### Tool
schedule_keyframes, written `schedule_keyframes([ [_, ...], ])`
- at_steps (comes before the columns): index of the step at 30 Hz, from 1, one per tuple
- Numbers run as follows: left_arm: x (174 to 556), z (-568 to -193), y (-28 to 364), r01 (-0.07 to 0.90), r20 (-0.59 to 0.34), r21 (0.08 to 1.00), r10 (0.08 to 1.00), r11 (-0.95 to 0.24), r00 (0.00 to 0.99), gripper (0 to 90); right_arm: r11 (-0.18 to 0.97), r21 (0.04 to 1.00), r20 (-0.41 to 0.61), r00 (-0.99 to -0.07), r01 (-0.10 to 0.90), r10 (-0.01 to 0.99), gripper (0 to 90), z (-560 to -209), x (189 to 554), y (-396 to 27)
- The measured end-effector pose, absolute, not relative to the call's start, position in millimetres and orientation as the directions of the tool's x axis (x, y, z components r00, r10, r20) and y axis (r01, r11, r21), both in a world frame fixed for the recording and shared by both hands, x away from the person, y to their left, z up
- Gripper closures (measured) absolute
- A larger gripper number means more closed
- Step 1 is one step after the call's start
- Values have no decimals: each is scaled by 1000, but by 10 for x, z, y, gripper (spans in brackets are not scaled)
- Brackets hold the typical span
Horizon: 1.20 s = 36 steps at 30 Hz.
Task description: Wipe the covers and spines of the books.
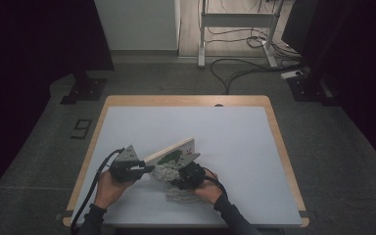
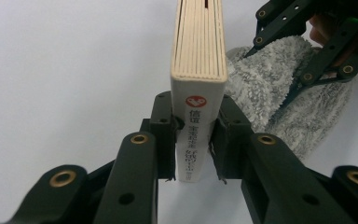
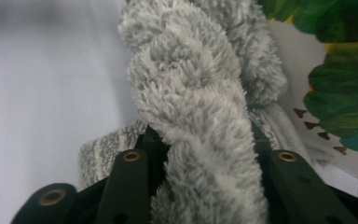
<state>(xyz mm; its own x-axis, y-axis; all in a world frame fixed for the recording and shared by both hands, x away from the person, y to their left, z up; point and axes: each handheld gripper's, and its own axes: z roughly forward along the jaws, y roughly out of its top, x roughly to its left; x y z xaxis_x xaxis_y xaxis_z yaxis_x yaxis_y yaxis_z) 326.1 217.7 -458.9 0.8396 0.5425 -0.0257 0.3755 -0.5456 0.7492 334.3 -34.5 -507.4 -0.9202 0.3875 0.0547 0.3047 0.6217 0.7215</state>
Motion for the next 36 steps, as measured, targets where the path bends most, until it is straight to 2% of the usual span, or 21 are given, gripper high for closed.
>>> schedule_keyframes([
  [5,3265,-4589,2180,377,-27,749,543,-545,839,722,622,715,75,-920,318,384,441,-5015,3343,-359],
  [11,3271,-4590,2184,379,-29,749,544,-543,839,719,610,722,83,-916,327,393,316,-4871,3340,-398],
  [18,3271,-4589,2185,378,-28,749,544,-545,839,718,576,755,70,-913,312,402,261,-4614,3332,-478],
  [25,3269,-4589,2183,378,-28,749,544,-545,839,719,561,764,50,-895,321,444,245,-4421,3398,-683],
  [36,3250,-4588,2173,374,-24,747,540,-549,841,720,502,779,22,-816,376,577,195,-4455,3753,-1032],
])
